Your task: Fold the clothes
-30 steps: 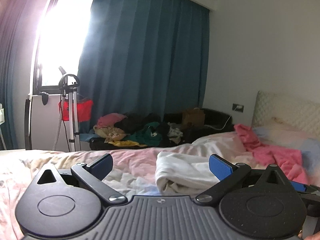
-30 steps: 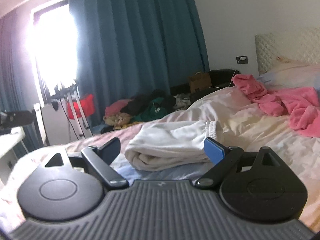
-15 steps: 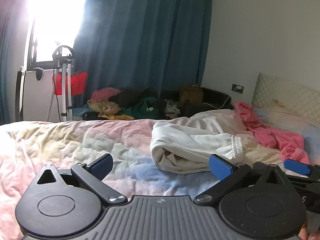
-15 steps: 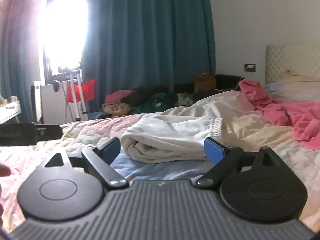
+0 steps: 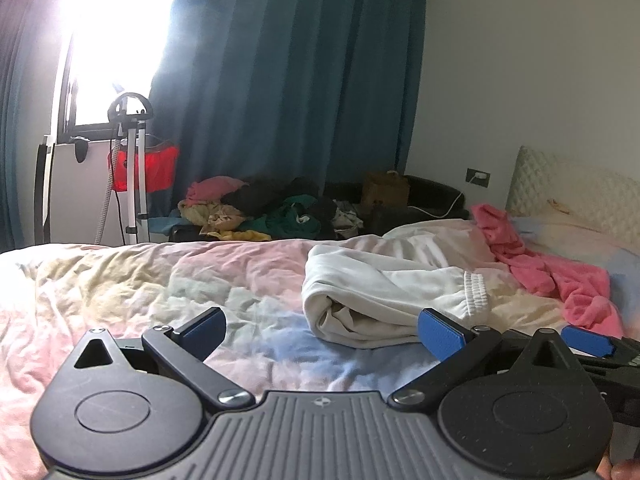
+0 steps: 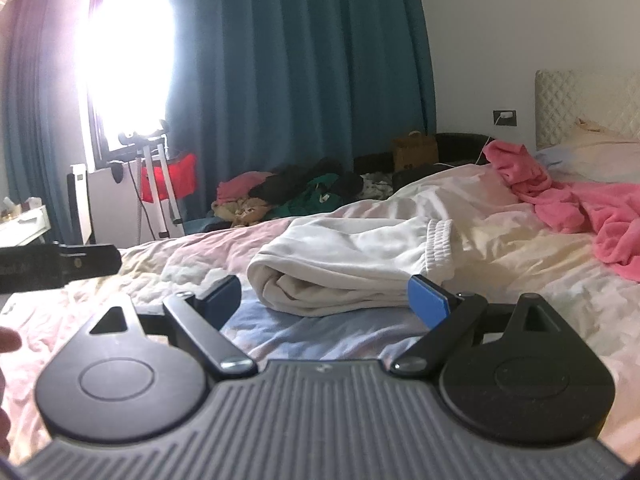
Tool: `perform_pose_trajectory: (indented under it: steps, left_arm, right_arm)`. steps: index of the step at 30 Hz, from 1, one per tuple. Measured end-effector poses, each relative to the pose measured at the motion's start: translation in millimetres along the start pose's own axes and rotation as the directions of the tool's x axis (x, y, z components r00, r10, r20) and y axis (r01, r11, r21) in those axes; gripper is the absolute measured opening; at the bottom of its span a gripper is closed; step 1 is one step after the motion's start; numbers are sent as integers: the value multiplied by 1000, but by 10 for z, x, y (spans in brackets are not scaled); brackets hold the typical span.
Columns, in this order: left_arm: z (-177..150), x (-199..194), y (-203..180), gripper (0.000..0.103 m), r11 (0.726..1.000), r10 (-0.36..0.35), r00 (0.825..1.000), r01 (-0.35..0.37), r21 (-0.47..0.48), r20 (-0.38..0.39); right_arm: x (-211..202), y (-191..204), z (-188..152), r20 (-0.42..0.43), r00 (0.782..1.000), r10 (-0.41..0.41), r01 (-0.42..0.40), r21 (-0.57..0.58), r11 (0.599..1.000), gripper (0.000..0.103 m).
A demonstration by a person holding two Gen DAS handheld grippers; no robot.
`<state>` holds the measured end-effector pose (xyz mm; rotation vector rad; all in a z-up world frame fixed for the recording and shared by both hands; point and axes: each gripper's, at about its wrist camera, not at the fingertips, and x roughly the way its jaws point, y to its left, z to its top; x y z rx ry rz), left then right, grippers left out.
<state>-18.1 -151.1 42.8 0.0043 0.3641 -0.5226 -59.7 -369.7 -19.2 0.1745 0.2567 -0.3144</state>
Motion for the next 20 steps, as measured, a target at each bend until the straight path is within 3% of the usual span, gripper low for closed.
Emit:
perform_pose_trajectory:
  steps: [20]
  left_arm:
    - [-19,2,-45,103,1000,28,999,-28,5,-19]
  right_arm:
    - [58,4,-7,-50,999,-22,23,16,1000,92]
